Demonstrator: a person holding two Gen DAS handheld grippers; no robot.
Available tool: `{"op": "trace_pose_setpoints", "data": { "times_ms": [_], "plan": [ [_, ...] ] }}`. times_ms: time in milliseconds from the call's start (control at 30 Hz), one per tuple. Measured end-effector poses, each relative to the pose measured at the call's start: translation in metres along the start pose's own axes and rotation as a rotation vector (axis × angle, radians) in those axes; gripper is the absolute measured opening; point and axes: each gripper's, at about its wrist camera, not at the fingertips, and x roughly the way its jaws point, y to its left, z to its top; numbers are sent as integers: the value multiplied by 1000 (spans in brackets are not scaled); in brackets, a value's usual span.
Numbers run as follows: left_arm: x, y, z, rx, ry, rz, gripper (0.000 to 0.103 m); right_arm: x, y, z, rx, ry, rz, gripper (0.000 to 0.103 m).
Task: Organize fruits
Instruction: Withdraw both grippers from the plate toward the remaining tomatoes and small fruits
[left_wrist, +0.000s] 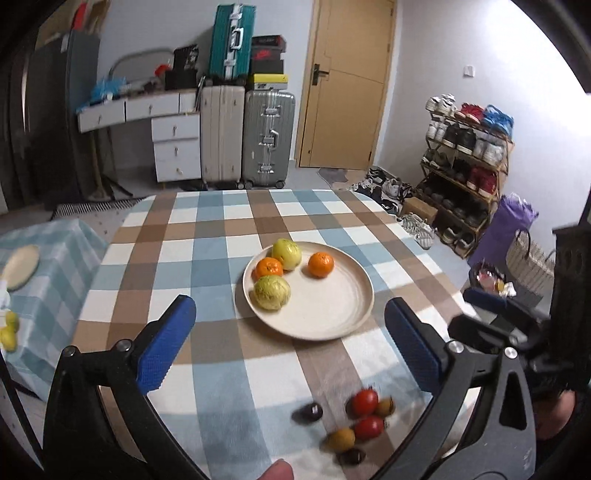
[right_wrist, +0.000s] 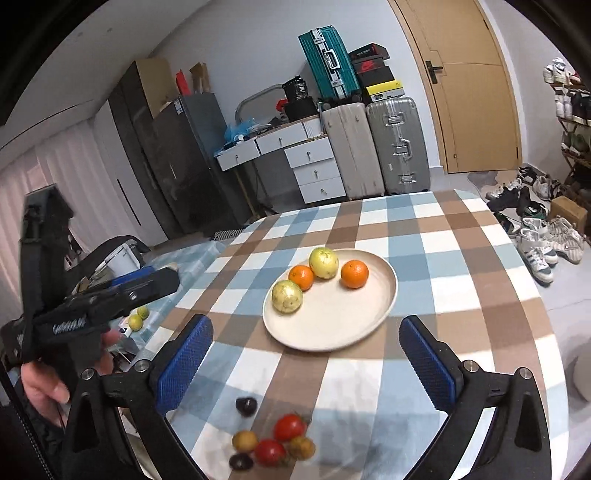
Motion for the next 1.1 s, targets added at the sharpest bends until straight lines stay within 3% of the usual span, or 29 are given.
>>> {"op": "trace_pose_setpoints", "data": {
  "times_ms": [433, 533, 900, 1100],
  "plan": [
    [-30, -20, -74, 1, 67, -39, 102, -46, 3, -42, 37, 27, -60, 103],
    [-24, -14, -84, -7, 70, -45, 102, -49, 3, -49, 46, 50, -82, 103],
    [5, -10, -106, -65, 218, -134, 102, -37, -3, -53, 56, 111, -134, 103],
    [24, -29, -122, -10, 287, -128, 102, -33, -6, -55, 75, 145, -128, 103]
  ]
}}
